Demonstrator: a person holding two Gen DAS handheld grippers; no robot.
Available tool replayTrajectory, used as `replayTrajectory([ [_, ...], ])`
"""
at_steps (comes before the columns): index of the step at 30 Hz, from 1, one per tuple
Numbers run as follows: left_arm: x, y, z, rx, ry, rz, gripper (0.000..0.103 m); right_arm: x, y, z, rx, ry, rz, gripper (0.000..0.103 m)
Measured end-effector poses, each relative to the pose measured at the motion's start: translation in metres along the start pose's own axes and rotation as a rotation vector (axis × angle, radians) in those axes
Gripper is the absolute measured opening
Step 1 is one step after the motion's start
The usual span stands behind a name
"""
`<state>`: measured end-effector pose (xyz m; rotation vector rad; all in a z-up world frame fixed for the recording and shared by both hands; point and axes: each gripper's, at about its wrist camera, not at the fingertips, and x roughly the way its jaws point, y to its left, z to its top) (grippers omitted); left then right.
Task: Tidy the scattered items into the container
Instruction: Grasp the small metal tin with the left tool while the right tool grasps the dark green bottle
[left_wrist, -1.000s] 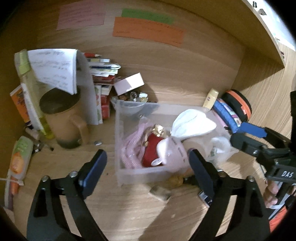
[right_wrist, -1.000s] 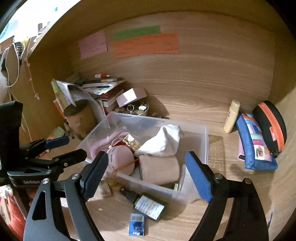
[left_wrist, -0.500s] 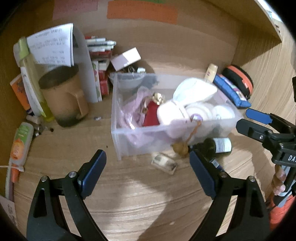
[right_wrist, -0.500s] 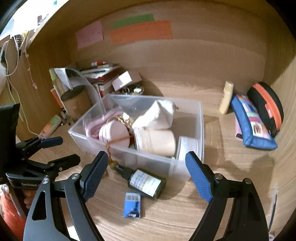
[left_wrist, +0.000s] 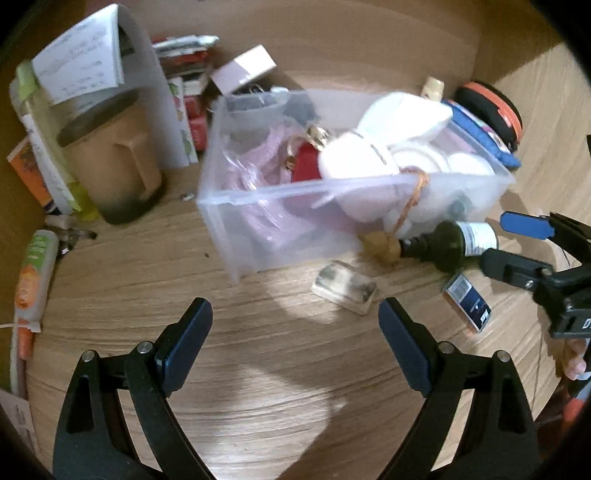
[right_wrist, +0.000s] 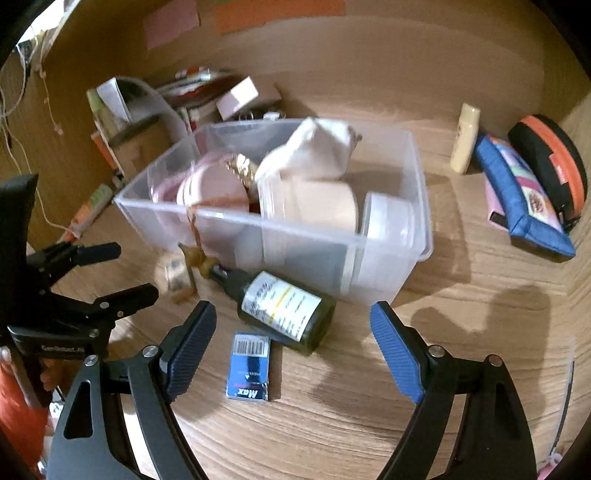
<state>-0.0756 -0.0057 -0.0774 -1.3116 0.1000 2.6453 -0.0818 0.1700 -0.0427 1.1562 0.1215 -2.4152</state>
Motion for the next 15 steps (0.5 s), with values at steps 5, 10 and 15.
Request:
replayTrajectory([
  [5, 0.007, -0.015, 0.001, 0.068, 0.009, -0.020, 0.092, 0.015, 0.002, -0.005, 0.004, 0.042, 0.039, 0.083],
  [10, 0.018, -0.025, 0.007, 0.101, 0.025, -0.018, 0.092, 0.021, 0.004, -0.003, 0.018, 0.042, 0.051, 0.083],
  [15, 0.027, -0.023, 0.011, 0.074, 0.037, -0.041, 0.092, 0.022, 0.004, 0.000, 0.039, 0.028, 0.059, 0.081],
])
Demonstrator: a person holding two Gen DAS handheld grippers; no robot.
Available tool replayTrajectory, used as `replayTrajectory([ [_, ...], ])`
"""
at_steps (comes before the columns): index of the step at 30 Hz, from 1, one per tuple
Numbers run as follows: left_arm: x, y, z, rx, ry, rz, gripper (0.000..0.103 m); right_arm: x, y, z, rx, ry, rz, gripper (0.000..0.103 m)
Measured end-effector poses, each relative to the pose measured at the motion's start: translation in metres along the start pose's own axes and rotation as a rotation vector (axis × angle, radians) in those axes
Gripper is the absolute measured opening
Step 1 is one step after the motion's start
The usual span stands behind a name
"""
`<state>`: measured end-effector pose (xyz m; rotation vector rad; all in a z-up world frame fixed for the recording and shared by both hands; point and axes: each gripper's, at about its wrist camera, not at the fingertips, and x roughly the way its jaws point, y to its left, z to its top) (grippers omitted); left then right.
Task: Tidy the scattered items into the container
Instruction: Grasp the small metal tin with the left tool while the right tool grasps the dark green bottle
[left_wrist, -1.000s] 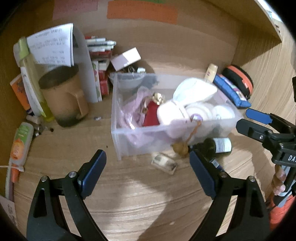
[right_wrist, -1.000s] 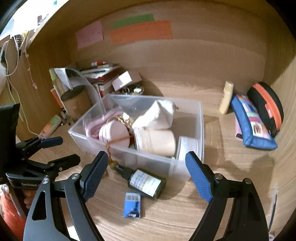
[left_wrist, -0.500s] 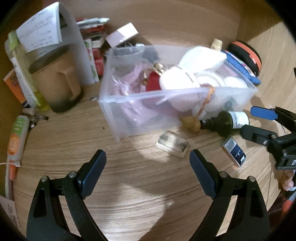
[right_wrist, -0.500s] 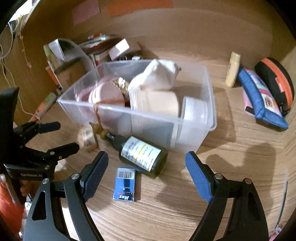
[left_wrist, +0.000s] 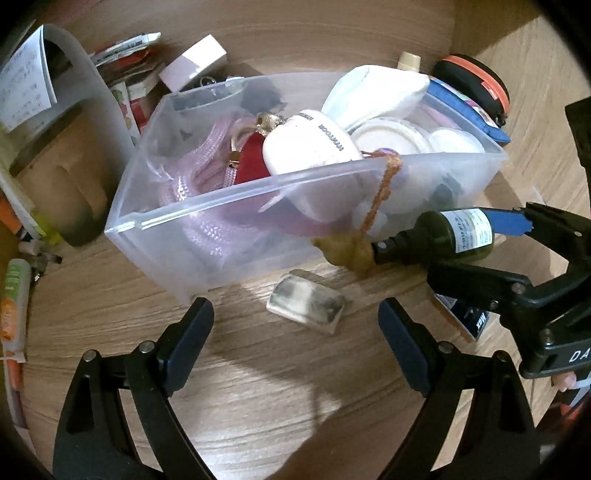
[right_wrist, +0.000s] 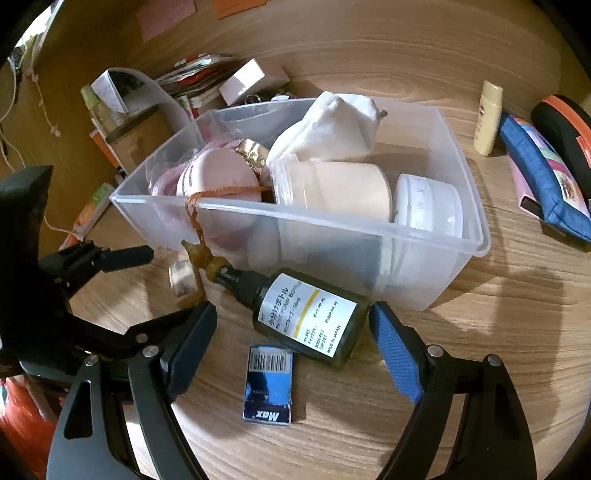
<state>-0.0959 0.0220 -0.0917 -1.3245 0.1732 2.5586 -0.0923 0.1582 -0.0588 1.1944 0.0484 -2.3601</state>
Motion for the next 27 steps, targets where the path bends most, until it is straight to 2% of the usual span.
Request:
replayTrajectory([
  [1, 0.002, 0.001, 0.001, -0.008, 0.004, -0.010, 0.092, 0.000, 0.000, 0.000, -0.003, -0.003, 0.002, 0.080],
  [3, 0.003, 0.002, 0.001, -0.018, 0.010, -0.014, 0.089, 0.001, 0.001, 0.001, -0.009, -0.006, -0.002, 0.070],
  [4, 0.005, 0.002, 0.001, -0.021, 0.014, -0.008, 0.085, 0.001, 0.001, 0.001, -0.009, -0.004, 0.000, 0.068],
  [6, 0.007, 0.000, 0.002, -0.014, 0.013, 0.019, 0.083, 0.003, 0.000, 0.001, -0.007, -0.001, 0.000, 0.060],
  [9, 0.007, -0.003, 0.002, -0.004, 0.002, 0.013, 0.075, 0.004, -0.001, 0.001, 0.000, -0.007, 0.004, 0.060],
  [11, 0.006, -0.002, 0.002, -0.003, -0.010, 0.013, 0.062, 0.002, -0.001, 0.000, -0.003, -0.015, -0.002, 0.059],
  [15, 0.002, 0.001, 0.000, -0.007, -0.025, 0.007, 0.045, -0.006, 0.001, -0.001, -0.013, -0.032, 0.006, 0.059],
  [27, -0.011, 0.004, -0.003, -0.037, -0.063, -0.006, 0.043, -0.032, 0.000, -0.009, -0.043, -0.066, -0.028, 0.059],
])
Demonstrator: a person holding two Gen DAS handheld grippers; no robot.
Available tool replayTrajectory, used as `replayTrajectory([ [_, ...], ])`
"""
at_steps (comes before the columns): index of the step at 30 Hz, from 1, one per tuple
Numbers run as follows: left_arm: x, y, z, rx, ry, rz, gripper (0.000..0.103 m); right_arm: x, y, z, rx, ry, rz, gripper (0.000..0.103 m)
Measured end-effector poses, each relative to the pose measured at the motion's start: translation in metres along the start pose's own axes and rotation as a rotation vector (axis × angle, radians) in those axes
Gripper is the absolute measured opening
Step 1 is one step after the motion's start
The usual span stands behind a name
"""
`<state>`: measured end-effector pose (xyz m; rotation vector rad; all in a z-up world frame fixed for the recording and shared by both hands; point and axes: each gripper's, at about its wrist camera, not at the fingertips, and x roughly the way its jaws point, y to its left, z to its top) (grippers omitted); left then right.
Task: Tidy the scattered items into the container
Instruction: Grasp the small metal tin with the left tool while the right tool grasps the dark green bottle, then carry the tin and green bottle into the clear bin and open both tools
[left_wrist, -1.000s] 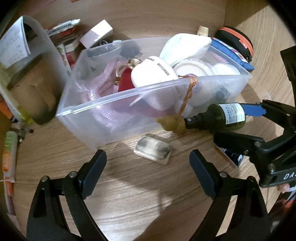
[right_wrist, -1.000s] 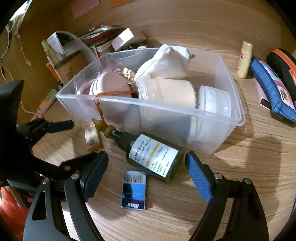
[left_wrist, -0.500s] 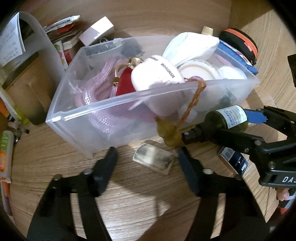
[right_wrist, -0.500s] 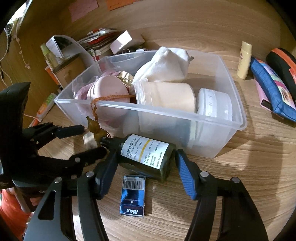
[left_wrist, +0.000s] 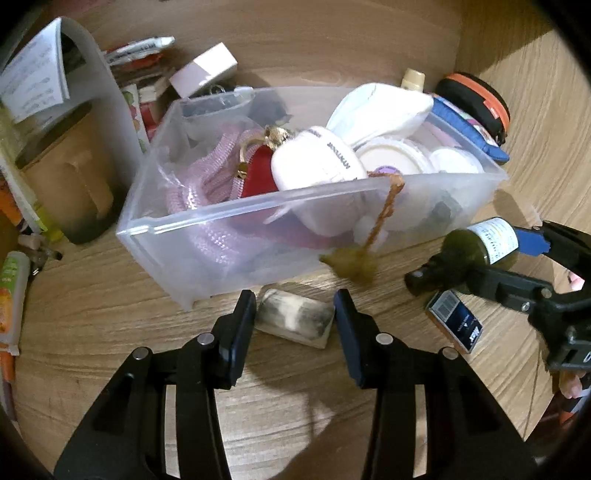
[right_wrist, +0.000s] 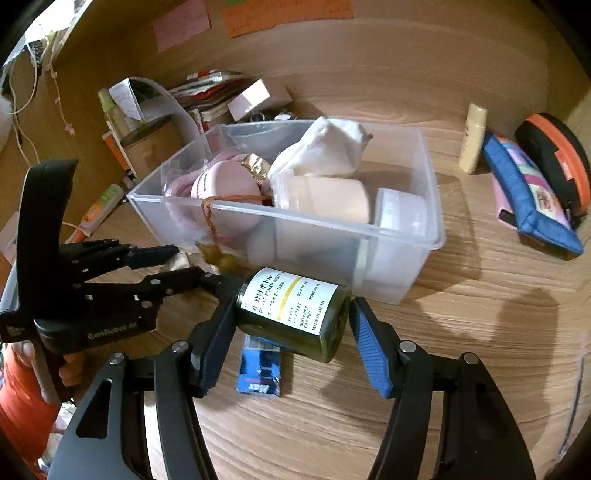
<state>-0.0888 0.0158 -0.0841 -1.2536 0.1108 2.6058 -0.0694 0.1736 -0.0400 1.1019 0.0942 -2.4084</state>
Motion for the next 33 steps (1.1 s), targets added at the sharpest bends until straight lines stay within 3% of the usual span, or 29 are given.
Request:
replayTrajectory([
  [16, -0.068, -0.002, 0.010, -0.030, -0.155, -0.028, 0.043, -0.044, -0.002, 0.012, -0.002, -0.105, 0.014, 0.059],
  [23, -0.083, 0.015, 0.023, -0.075, -0.198, -0.037, 0.043, -0.053, -0.008, 0.020, 0.022, -0.133, 0.062, 0.059],
  [33, -0.094, 0.030, 0.041, -0.100, -0.241, -0.010, 0.043, -0.056, -0.022, 0.053, 0.038, -0.169, 0.032, 0.059],
])
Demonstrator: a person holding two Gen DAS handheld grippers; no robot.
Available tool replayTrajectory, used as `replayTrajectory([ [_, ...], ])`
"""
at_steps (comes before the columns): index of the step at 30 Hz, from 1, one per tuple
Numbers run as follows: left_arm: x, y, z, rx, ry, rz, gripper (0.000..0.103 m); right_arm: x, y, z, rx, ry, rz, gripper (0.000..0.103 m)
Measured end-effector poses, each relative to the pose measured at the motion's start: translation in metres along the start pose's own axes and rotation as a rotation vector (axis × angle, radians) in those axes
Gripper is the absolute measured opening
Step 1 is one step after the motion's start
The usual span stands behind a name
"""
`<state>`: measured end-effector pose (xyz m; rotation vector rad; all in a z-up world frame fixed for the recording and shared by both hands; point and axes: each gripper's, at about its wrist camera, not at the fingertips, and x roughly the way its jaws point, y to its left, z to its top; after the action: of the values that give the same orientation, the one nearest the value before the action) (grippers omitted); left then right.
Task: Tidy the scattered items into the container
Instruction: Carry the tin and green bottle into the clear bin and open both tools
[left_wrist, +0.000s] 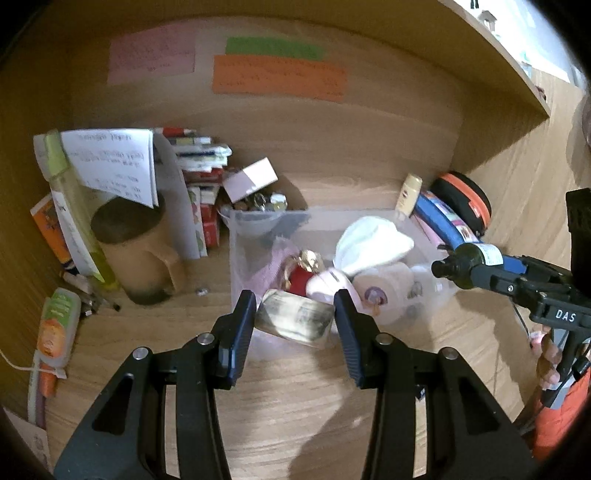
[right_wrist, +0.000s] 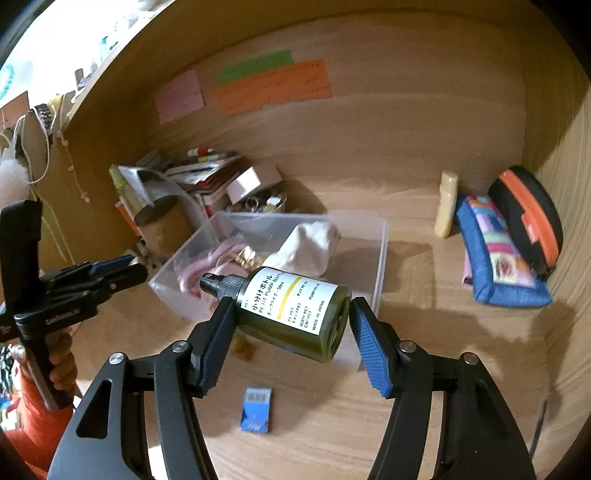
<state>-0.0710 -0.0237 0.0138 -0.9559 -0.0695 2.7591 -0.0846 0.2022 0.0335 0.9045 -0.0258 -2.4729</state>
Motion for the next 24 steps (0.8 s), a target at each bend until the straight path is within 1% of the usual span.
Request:
replayTrajectory([
  [2, -0.001, 0.002, 0.005, -0.005, -0.013, 0.000, 0.043, 0.001, -0.002, 0.006, 0.001, -0.008, 0.004, 0.059],
  [4, -0.001, 0.003, 0.010, -0.006, -0.025, 0.006, 0.043, 0.004, -0.005, 0.012, 0.011, -0.012, 0.026, 0.059],
  [8, 0.006, 0.005, 0.017, -0.011, -0.021, 0.005, 0.043, 0.012, -0.003, 0.019, -0.002, -0.011, 0.012, 0.059],
  [15, 0.032, 0.011, 0.017, -0.029, 0.025, -0.008, 0.043, 0.040, -0.002, 0.024, -0.008, 0.035, 0.005, 0.059],
  [18, 0.043, 0.013, 0.015, -0.030, 0.046, -0.004, 0.043, 0.051, -0.004, 0.025, -0.006, 0.058, 0.015, 0.059],
  [24, 0.062, 0.016, 0.013, -0.034, 0.083, -0.010, 0.043, 0.066, -0.003, 0.026, -0.024, 0.082, -0.004, 0.059],
])
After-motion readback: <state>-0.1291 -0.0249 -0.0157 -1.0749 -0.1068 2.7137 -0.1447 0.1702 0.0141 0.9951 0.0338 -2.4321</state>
